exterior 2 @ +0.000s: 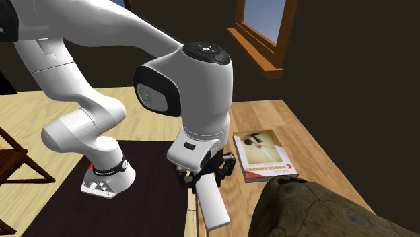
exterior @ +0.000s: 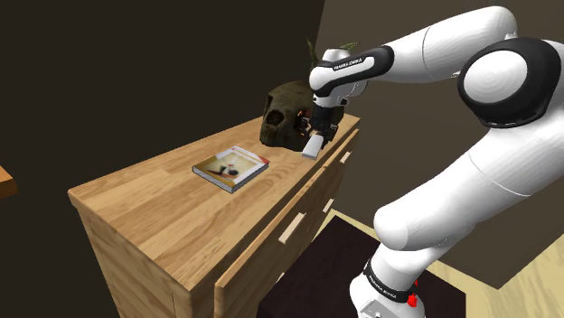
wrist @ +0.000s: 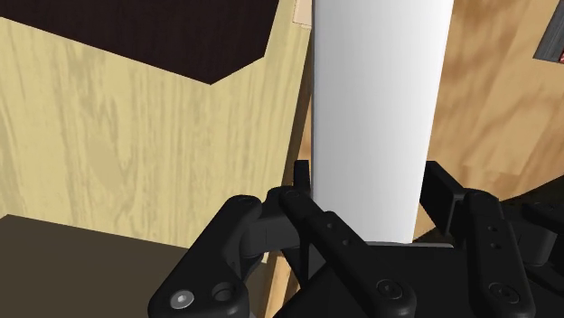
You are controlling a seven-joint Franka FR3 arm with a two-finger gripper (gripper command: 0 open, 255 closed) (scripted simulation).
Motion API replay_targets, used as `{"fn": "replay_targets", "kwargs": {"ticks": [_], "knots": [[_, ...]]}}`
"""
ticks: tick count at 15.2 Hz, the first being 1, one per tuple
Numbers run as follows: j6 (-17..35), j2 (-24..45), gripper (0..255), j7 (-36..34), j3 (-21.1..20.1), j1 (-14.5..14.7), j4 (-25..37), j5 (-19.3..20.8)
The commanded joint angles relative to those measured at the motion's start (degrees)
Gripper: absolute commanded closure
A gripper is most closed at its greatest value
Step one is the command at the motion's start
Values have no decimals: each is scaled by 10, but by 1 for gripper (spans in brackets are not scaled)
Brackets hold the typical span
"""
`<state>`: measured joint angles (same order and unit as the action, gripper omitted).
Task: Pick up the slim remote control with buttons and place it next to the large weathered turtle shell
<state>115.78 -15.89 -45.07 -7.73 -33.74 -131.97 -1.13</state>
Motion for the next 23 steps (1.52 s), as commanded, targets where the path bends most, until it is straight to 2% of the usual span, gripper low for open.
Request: {"fn": "replay_targets", "kwargs": {"ticks": [1,20,23], "knots": [[17,6,255,-2,-1,0,-10,0],[173,82,255,-13,-7,-1,-91,11],[175,84,255,-13,-7,-1,-92,11]]}}
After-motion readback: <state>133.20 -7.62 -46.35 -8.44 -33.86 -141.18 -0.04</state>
